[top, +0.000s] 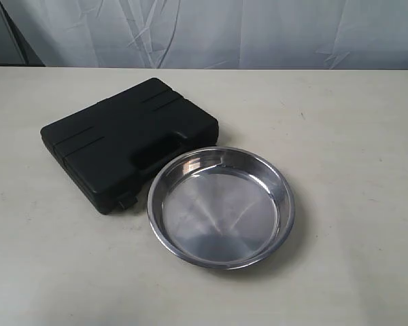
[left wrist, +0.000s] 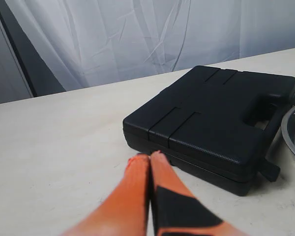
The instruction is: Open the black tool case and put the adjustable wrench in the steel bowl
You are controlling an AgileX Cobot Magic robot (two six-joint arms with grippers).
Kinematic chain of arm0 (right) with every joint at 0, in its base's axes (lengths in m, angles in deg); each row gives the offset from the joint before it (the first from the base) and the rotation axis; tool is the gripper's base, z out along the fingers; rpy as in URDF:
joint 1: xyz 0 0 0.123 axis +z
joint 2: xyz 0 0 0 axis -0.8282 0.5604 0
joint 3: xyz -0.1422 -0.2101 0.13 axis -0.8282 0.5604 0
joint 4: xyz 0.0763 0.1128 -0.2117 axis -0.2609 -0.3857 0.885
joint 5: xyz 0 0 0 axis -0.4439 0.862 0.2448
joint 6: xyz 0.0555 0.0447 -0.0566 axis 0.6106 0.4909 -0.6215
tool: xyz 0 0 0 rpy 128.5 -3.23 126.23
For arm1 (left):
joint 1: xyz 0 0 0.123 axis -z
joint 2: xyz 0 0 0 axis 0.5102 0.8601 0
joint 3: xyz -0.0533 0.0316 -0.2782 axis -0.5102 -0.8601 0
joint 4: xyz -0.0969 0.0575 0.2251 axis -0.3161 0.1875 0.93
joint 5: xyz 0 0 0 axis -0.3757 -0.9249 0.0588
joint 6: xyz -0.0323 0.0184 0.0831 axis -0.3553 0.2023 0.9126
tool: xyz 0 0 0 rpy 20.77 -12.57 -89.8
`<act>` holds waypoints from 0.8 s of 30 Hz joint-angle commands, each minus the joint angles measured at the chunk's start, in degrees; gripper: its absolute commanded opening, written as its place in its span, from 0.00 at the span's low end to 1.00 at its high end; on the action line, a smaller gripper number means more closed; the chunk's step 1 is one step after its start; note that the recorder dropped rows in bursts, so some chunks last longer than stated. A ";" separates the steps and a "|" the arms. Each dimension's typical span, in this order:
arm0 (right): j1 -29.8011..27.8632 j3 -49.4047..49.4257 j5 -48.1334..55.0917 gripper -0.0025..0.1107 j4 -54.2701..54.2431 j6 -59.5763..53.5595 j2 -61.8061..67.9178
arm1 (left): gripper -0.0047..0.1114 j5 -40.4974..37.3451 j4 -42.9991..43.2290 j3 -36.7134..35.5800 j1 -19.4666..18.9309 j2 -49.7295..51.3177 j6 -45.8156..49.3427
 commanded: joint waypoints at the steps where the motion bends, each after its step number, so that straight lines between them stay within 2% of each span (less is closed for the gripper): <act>1: -0.24 0.11 -0.57 0.01 0.42 -0.24 -0.36 | 0.04 0.86 -0.03 0.07 -0.11 0.20 -0.25; 14: -0.24 0.11 -1.44 0.01 -1.51 -0.24 -0.36 | 0.04 0.86 -0.03 0.07 -0.11 0.20 -0.25; 17: -0.24 0.11 -7.14 0.01 -7.17 0.05 -0.36 | 0.04 0.86 -0.03 0.07 -0.11 0.20 -0.25; 19: -0.24 0.11 -11.74 0.01 -15.42 2.48 -0.36 | 0.04 0.86 -0.03 0.07 -0.11 0.20 -0.25; 22: -0.24 0.11 -15.39 0.01 -31.13 10.09 -0.36 | 0.04 0.86 -0.03 0.07 -0.11 0.20 -0.25; 24: -0.24 0.08 -16.61 0.01 -32.84 15.89 -0.36 | 0.04 0.86 -0.03 0.07 -0.11 0.20 -0.25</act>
